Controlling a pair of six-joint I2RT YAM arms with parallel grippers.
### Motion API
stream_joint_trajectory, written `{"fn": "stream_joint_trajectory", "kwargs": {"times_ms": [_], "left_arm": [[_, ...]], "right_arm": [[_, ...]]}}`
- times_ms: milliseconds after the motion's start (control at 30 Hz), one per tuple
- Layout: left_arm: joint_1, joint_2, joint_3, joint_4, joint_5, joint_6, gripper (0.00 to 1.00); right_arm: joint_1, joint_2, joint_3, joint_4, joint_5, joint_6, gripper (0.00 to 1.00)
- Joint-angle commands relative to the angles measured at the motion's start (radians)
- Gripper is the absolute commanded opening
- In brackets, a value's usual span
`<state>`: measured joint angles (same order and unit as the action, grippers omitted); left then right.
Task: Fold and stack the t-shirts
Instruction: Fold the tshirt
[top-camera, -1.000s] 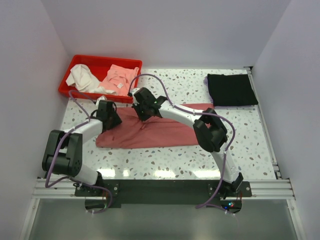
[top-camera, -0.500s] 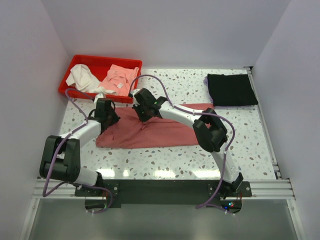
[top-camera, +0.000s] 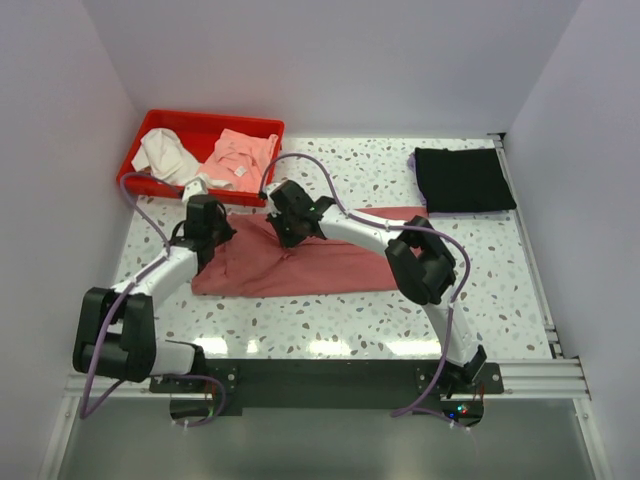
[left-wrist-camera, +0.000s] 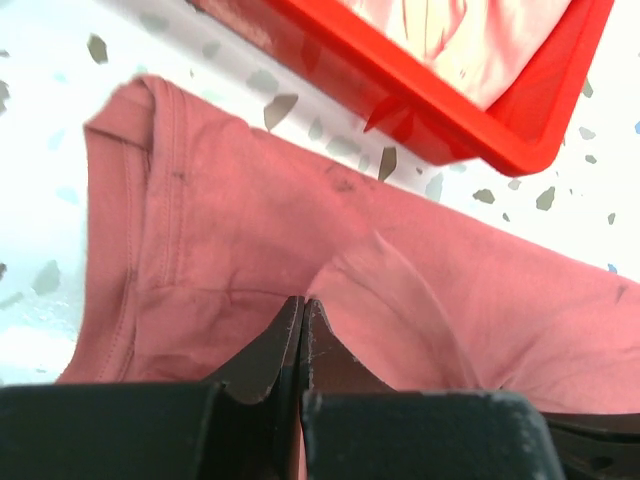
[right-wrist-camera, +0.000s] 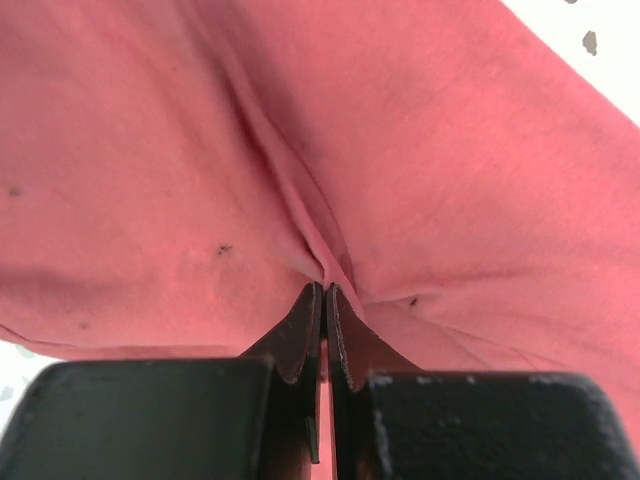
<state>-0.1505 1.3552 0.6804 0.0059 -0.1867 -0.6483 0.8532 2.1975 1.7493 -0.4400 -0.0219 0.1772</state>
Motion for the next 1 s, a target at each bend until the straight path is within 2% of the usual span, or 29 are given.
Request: {"fn": "stream_joint_trajectory", "kwargs": {"times_ms": [0,267,500,667,967], "left_arm": [[0.008,-0.041,0.022,0.071,-0.068,0.061,0.00],[0.009,-0.028,0.093,0.029,-0.146,0.102,0.00],[0.009,-0.031,0.174,-0.039,-0.142,0.133,0.00],[0.009,-0.036,0.177,-0.073,-0.171,0.131,0.00],[0.009,0.047,0.206,-0.113,-0.252,0.108,0.00]], "right_arm": [[-0.002,-0.084,-0.005,0.038,-0.038,0.019,0.00],[-0.002,-0.082,0.018,0.026,-0.016,0.018,0.00],[-0.002,-0.087,0.036,-0.005,0.014,0.005,0.00],[0.000,-0.070,0.062,-0.022,0.019,-0.002,0.00],[-0.008,-0.004,0.156,-0.062,0.118,-0.024,0.08]]}}
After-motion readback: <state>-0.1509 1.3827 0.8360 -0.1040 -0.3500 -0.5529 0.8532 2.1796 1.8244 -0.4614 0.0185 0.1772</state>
